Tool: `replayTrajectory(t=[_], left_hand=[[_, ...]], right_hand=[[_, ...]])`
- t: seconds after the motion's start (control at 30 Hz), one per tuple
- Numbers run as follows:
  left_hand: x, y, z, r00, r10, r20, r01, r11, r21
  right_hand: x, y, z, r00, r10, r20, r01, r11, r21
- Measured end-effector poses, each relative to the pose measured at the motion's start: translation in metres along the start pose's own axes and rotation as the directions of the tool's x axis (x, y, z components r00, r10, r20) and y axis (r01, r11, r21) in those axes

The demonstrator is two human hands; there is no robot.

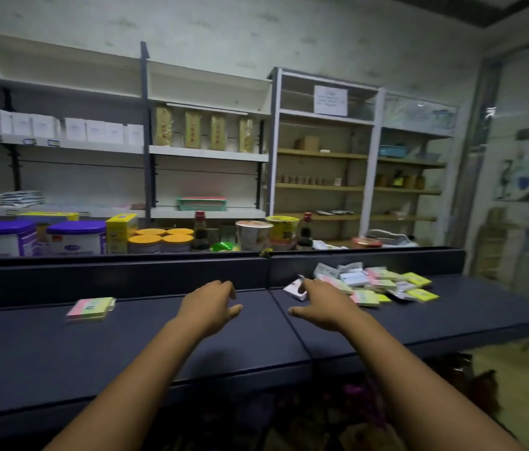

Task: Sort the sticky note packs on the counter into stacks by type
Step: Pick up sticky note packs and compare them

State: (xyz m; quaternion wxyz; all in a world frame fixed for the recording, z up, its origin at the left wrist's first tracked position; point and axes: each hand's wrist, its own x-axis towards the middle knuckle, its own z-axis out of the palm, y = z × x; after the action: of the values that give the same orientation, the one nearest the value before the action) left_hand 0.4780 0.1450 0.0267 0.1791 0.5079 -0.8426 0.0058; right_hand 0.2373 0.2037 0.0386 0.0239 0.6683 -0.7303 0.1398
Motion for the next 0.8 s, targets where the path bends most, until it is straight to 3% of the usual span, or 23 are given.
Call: replayTrajectory(t=[0.37, 0.8], left_hand=[[-0.014, 0.168, 0.012, 0.993, 0.121, 0.019, -0.12, 0.992, -0.049], [0.047, 0.235, 0.049, 0.99, 0.14, -0.031, -0.142, 0.988, -0.064]], right_hand=[[-0.101, 0.131, -0.062, 0.989, 0.142, -0.042, -0.144, 0.988, -0.05], [-0.074, 0.218, -0.068, 0.981, 0.182, -0.064, -0.183, 0.983, -0.007]])
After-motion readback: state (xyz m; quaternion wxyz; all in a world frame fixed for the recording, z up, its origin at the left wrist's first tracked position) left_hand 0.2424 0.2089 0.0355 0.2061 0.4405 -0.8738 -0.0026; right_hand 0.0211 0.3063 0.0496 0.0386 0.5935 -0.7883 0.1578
